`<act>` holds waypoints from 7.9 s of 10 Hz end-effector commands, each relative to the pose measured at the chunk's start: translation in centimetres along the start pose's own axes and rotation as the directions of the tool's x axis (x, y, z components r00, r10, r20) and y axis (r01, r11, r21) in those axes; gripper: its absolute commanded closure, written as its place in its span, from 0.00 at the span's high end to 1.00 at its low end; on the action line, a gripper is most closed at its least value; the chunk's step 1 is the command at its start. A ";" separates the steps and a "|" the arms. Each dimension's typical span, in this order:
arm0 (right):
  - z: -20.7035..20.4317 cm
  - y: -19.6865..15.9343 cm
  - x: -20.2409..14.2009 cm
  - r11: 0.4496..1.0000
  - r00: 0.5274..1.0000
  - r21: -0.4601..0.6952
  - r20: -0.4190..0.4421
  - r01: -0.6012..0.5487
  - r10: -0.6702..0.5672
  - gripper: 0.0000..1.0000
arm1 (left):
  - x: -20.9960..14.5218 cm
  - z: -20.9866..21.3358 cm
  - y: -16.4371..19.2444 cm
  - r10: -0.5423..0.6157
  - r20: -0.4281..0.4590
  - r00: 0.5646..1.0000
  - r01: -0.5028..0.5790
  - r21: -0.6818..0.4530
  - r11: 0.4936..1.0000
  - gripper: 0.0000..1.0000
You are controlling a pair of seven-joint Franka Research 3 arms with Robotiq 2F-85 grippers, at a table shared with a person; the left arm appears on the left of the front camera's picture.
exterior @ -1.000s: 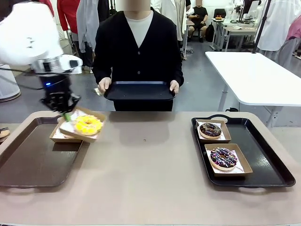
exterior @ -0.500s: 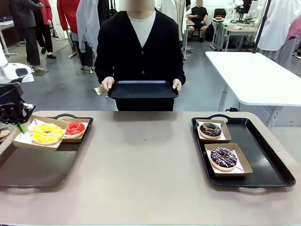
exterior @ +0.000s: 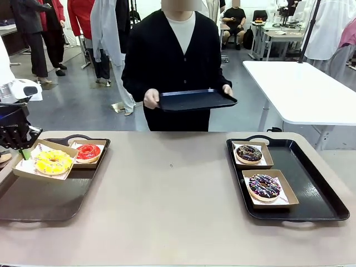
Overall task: Individually package the donuts and arrange them on the tray.
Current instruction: Place the picked Paper togo box on the Handle tray.
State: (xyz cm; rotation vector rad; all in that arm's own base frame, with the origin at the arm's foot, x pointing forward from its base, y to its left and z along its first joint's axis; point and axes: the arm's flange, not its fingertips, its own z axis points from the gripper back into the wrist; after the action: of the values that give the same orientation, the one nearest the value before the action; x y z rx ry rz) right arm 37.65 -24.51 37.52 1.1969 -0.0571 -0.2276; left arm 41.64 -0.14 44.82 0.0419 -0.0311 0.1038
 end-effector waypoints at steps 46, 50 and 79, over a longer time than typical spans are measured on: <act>0.0 0.3 -0.3 1.000 1.000 0.003 0.003 0.004 -0.004 1.00 | -5.7 0.4 3.0 -0.056 0.025 0.998 0.060 -0.163 0.985 1.00; 0.0 0.3 -0.3 1.000 1.000 0.003 0.003 0.004 -0.004 1.00 | -5.7 0.4 3.0 -0.056 0.025 0.998 0.060 -0.163 0.985 1.00; 0.0 0.3 -0.3 1.000 1.000 0.003 0.003 0.004 -0.004 1.00 | -2.7 -8.8 24.8 0.036 -0.022 0.999 -0.031 -0.969 0.244 1.00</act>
State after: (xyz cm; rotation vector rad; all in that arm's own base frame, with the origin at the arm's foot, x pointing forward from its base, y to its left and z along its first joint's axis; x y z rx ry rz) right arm 37.64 -24.50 37.52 1.1969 -0.0571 -0.2276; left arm 36.69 24.56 36.95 -1.2802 -0.0980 0.1104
